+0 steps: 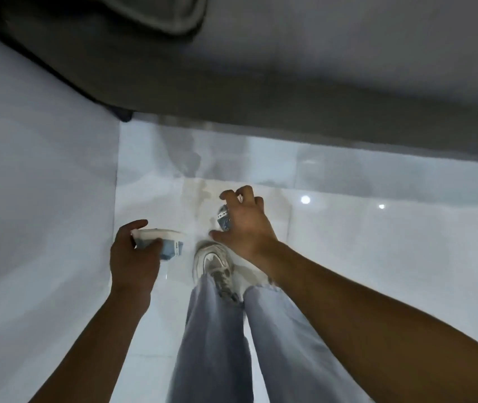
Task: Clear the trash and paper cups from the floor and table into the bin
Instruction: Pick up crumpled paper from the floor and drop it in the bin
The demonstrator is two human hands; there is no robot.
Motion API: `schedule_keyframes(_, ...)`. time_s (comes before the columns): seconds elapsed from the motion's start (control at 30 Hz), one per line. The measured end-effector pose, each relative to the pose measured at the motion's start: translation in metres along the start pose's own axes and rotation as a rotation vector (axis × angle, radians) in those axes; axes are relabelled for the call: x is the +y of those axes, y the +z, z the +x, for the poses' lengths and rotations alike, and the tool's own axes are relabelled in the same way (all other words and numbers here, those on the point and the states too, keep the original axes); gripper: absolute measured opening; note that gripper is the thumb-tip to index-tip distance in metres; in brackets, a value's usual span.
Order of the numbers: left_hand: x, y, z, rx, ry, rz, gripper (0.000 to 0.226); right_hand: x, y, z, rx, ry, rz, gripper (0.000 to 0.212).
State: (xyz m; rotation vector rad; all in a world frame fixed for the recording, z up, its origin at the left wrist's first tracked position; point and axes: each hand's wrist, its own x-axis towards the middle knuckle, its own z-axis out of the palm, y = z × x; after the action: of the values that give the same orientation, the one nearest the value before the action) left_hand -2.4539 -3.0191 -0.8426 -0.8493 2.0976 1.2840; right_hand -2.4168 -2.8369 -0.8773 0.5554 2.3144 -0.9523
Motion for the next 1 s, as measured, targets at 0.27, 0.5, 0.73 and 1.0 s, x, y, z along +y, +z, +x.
schedule_keyframes(0.27,0.180,-0.016,-0.163,-0.247,0.137,0.099,0.037,-0.067,-0.184,-0.183,0.233,0.206,0.233,0.086)
schedule_keyframes(0.5,0.267,-0.017,-0.301,-0.552,0.408,0.337,0.041,-0.104,-0.265,-0.339,0.525,0.404,0.465,0.090)
schedule_keyframes(0.73,0.273,-0.016,-0.462,-0.932,0.565,0.538,0.037,-0.113,-0.259,-0.511,0.794,0.619,0.630,0.094)
schedule_keyframes(1.0,0.173,-0.010,-0.646,-1.325,0.672,0.840,0.032,-0.082,-0.176,-0.716,1.131,0.924,0.784,0.098)
